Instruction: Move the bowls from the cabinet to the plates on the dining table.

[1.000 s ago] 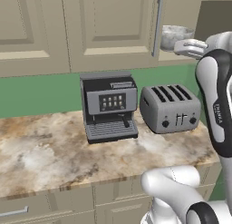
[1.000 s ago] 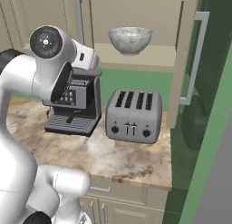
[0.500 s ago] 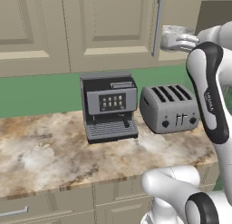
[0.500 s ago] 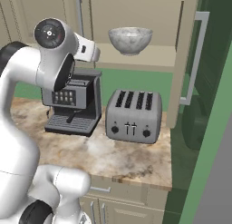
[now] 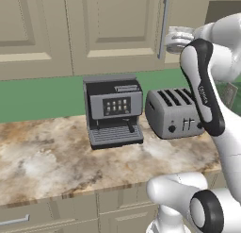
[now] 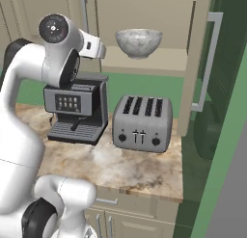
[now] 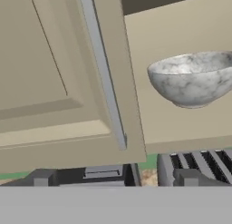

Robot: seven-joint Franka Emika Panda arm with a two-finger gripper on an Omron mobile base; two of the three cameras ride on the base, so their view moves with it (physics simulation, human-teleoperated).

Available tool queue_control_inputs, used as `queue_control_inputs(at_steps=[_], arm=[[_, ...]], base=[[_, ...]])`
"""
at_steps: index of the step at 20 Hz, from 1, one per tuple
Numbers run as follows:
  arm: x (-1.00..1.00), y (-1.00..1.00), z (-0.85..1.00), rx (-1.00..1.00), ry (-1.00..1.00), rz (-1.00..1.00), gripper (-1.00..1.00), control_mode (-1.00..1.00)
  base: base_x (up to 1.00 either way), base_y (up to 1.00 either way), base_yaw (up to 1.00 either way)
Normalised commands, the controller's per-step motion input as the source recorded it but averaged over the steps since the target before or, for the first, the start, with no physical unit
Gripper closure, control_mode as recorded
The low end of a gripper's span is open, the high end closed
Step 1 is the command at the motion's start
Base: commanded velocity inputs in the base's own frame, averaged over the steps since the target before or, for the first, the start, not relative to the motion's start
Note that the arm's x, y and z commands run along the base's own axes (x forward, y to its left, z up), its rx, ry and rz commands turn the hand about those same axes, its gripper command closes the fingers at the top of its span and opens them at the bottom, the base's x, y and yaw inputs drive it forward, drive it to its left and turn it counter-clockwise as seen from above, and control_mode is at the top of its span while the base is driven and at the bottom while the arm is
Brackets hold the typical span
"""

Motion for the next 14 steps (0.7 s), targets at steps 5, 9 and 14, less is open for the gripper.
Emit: queue_control_inputs(at_steps=[5, 9, 14], arm=[[0.38, 0.01, 0.04, -0.06, 0.00, -0.04, -1.00, -1.00], [0.39, 0.00, 0.04, -0.03, 0.00, -0.04, -1.00, -1.00], [0.44, 0.01, 0.01, 0.00, 0.00, -0.02, -1.00, -1.00]], base=[[0.00, 0.00, 0.00], [0.00, 0.00, 0.00], [0.00, 0.00, 0.00]])
